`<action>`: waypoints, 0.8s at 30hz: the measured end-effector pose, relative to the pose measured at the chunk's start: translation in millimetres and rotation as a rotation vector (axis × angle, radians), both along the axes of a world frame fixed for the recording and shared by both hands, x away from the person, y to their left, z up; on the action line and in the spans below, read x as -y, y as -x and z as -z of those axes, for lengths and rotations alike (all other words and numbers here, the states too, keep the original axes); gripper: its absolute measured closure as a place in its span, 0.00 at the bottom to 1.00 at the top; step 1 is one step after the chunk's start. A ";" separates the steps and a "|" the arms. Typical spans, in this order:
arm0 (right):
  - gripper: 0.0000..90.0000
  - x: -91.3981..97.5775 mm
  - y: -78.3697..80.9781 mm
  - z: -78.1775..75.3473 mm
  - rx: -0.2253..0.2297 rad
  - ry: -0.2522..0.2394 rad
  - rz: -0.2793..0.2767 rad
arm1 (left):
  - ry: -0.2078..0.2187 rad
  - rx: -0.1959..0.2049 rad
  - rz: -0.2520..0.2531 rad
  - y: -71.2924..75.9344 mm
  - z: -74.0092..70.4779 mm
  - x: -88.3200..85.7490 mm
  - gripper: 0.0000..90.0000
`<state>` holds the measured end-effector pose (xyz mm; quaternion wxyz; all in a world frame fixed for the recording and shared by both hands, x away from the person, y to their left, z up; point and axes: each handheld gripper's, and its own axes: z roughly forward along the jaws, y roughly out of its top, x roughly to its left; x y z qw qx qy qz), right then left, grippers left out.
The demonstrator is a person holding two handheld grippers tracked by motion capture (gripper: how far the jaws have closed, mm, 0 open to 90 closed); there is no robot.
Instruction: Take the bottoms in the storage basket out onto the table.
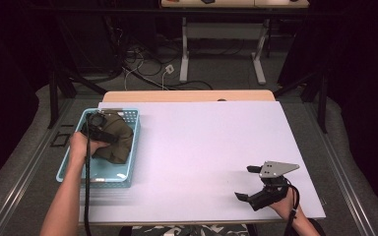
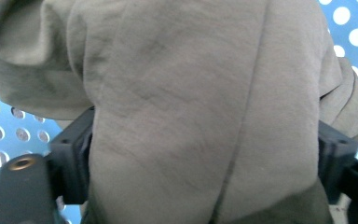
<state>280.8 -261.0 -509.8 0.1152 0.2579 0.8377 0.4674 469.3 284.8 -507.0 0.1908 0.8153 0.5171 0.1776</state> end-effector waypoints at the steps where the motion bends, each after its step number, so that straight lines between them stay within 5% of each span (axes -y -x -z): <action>1: 0.01 0.0 0.0 0.0 0.000 0.000 0.000 | 0.000 0.000 0.000 0.0 0.0 0.0 0.26; 9: 0.02 0.0 0.5 -0.6 0.004 -0.001 0.004 | 0.007 -0.003 0.003 2.1 0.0 -1.3 0.42; 24: 0.02 1.6 1.4 -1.2 0.007 -0.005 0.010 | 0.094 0.020 0.005 8.3 -6.3 -16.6 0.43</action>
